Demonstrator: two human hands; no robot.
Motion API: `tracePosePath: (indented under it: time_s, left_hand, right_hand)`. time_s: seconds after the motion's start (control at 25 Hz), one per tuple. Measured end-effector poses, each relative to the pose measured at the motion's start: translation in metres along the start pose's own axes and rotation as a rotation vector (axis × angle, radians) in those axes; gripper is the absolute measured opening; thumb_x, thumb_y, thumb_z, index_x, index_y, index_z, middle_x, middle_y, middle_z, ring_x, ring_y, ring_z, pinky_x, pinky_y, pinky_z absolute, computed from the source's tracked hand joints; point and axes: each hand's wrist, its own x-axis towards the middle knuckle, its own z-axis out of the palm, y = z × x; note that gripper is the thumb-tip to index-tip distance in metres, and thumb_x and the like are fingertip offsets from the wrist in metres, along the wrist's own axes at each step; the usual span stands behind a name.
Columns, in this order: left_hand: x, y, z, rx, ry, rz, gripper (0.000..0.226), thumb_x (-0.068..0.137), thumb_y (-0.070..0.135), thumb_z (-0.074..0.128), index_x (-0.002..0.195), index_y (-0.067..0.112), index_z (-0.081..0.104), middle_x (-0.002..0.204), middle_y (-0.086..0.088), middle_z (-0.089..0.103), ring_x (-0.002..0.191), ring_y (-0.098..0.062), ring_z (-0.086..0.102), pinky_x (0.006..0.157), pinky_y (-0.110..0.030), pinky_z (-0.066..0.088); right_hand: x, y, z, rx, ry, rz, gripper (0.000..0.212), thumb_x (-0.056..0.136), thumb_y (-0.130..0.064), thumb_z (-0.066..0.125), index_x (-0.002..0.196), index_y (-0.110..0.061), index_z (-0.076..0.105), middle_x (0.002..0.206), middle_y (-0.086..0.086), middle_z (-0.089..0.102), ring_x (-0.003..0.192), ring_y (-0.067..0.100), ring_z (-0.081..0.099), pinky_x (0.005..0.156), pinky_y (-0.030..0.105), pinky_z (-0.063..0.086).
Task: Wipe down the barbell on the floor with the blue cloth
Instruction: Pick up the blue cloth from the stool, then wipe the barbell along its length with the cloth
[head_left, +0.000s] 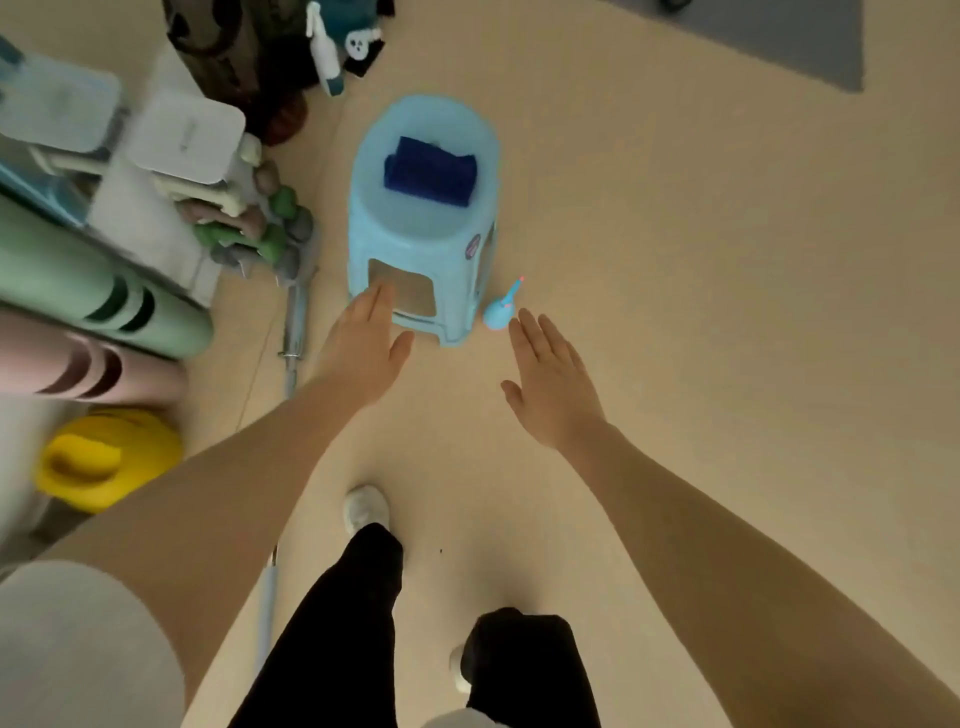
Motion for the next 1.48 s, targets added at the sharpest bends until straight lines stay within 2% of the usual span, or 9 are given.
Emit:
tracePosePath:
  time_s: [0.24, 0.6, 0.76, 0.84, 0.92, 1.04, 1.2, 1.32, 1.48]
  left_hand:
    - [0.096, -0.046, -0.029, -0.081, 0.095, -0.066, 0.061, 0.098, 0.025, 0.04, 0.147, 0.006, 0.011, 0.157, -0.012, 0.012, 0.144, -0.027, 0.013, 0.117, -0.039, 0.016]
    - [0.241, -0.078, 0.028, -0.163, 0.185, -0.301, 0.06, 0.097, 0.027, 0.042, 0.147, 0.009, 0.016, 0.157, -0.008, 0.013, 0.143, -0.026, 0.016, 0.115, -0.038, 0.017]
    - [0.273, -0.084, 0.063, -0.302, 0.212, -0.438, 0.058, 0.096, 0.025, 0.044, 0.146, 0.008, 0.02, 0.156, -0.009, 0.015, 0.142, -0.03, 0.019, 0.116, -0.04, 0.019]
    - [0.28, -0.085, 0.079, -0.332, 0.229, -0.457, 0.057, 0.096, 0.025, 0.045, 0.145, 0.008, 0.023, 0.156, -0.009, 0.016, 0.142, -0.029, 0.02, 0.116, -0.04, 0.02]
    - [0.281, -0.088, 0.093, -0.361, 0.255, -0.483, 0.054, 0.096, 0.023, 0.046, 0.144, 0.007, 0.028, 0.155, -0.01, 0.02, 0.141, -0.028, 0.023, 0.115, -0.04, 0.022]
    - [0.272, -0.087, 0.103, -0.395, 0.28, -0.534, 0.051, 0.095, 0.023, 0.046, 0.142, 0.008, 0.031, 0.153, -0.008, 0.024, 0.137, -0.029, 0.03, 0.112, -0.041, 0.026]
    - [0.24, -0.091, 0.091, -0.471, 0.294, -0.508, 0.057, 0.091, 0.025, 0.048, 0.142, 0.007, 0.031, 0.152, -0.011, 0.027, 0.136, -0.031, 0.033, 0.111, -0.043, 0.03]
    - [0.199, -0.11, 0.074, -0.586, 0.305, -0.492, 0.074, 0.071, 0.022, 0.045, 0.142, 0.008, 0.031, 0.146, -0.01, 0.036, 0.129, -0.027, 0.041, 0.1, -0.032, 0.038]
    - [0.121, -0.16, 0.066, -1.157, 0.316, -0.711, 0.063, 0.059, 0.023, 0.053, 0.12, 0.011, 0.049, 0.107, -0.006, 0.056, 0.094, -0.02, 0.052, 0.076, -0.029, 0.043]
  right_hand:
    - [0.148, -0.045, 0.0, 0.024, 0.033, -0.134, 0.061, 0.096, -0.022, 0.038, 0.148, -0.009, 0.007, 0.158, 0.005, 0.003, 0.146, 0.024, 0.003, 0.117, 0.035, 0.011]
    - [0.37, 0.007, 0.036, -0.058, -0.048, -0.309, 0.05, 0.096, -0.009, 0.037, 0.144, -0.014, 0.026, 0.157, 0.009, 0.011, 0.144, 0.027, 0.012, 0.115, 0.04, 0.02]
    - [0.427, 0.029, 0.054, -0.247, -0.096, -0.356, 0.058, 0.093, -0.011, 0.043, 0.145, -0.024, 0.022, 0.158, 0.006, 0.01, 0.144, 0.031, 0.009, 0.117, 0.045, 0.009]
    - [0.441, 0.035, 0.067, -0.255, -0.02, -0.312, 0.056, 0.09, -0.015, 0.049, 0.141, -0.027, 0.03, 0.154, 0.01, 0.023, 0.139, 0.039, 0.019, 0.114, 0.051, 0.011]
    - [0.449, 0.035, 0.075, -0.203, 0.142, -0.343, 0.05, 0.084, -0.011, 0.054, 0.132, -0.021, 0.045, 0.135, 0.015, 0.048, 0.121, 0.043, 0.042, 0.103, 0.053, 0.029]
    - [0.46, 0.027, 0.058, -0.108, 0.177, -0.312, 0.046, 0.082, 0.0, 0.048, 0.126, -0.013, 0.046, 0.113, 0.013, 0.061, 0.103, 0.039, 0.053, 0.085, 0.044, 0.04]
    - [0.423, -0.016, 0.035, 0.254, -0.107, -0.373, 0.042, 0.077, -0.005, 0.036, 0.113, -0.014, 0.056, 0.096, 0.011, 0.064, 0.088, 0.033, 0.056, 0.07, 0.033, 0.04]
    - [0.376, -0.075, 0.044, 0.411, -0.41, -0.43, 0.038, 0.076, -0.004, 0.032, 0.098, -0.015, 0.06, 0.086, 0.009, 0.06, 0.081, 0.025, 0.052, 0.07, 0.033, 0.04]
    - [0.337, -0.155, 0.068, 0.487, -0.696, -0.407, 0.022, 0.082, -0.013, 0.04, 0.086, -0.013, 0.061, 0.085, 0.008, 0.06, 0.081, 0.024, 0.053, 0.073, 0.034, 0.041]
